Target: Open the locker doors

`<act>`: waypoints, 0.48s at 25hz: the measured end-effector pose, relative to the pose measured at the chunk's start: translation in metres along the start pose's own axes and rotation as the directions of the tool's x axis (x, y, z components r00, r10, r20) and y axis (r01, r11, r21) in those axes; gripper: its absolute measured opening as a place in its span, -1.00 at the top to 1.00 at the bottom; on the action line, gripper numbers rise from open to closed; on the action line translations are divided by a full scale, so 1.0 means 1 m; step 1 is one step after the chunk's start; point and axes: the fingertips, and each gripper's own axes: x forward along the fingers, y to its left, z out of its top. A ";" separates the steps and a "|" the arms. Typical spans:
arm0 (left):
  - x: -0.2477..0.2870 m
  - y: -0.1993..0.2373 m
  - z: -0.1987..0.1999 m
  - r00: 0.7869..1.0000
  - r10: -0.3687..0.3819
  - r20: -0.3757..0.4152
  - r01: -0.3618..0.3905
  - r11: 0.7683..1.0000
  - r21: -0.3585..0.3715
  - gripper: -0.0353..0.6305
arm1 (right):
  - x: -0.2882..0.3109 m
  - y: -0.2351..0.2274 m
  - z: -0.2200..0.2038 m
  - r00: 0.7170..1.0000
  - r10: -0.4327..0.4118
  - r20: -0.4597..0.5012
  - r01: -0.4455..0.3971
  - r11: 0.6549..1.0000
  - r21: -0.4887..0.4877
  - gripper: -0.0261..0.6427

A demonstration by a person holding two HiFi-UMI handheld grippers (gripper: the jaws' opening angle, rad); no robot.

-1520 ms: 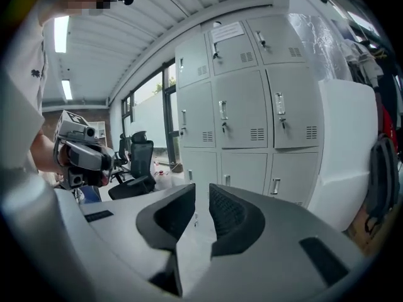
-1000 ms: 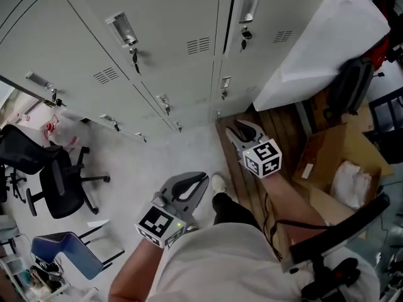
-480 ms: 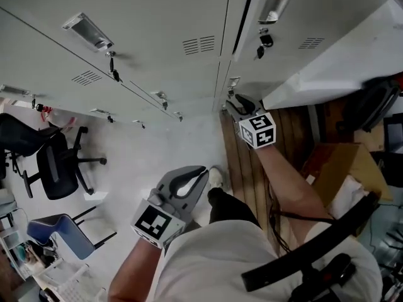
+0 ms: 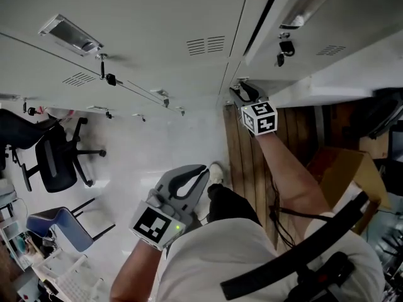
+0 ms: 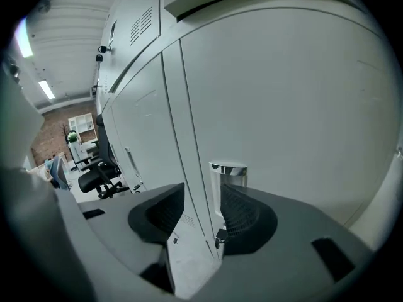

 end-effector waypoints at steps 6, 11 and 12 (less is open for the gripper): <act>-0.001 0.003 -0.006 1.000 0.001 -0.010 -0.001 1.000 -0.018 0.86 | 0.017 -0.006 0.002 1.000 -0.011 0.008 0.011 1.000 0.014 0.49; -0.006 0.011 -0.011 1.000 0.009 -0.017 -0.010 0.999 -0.036 0.86 | 0.020 -0.007 0.002 0.999 -0.033 0.023 0.032 0.999 0.036 0.49; -0.007 0.012 -0.011 1.000 0.010 -0.018 -0.010 0.999 -0.038 0.86 | 0.020 -0.007 0.003 0.999 -0.038 0.025 0.037 0.998 0.040 0.49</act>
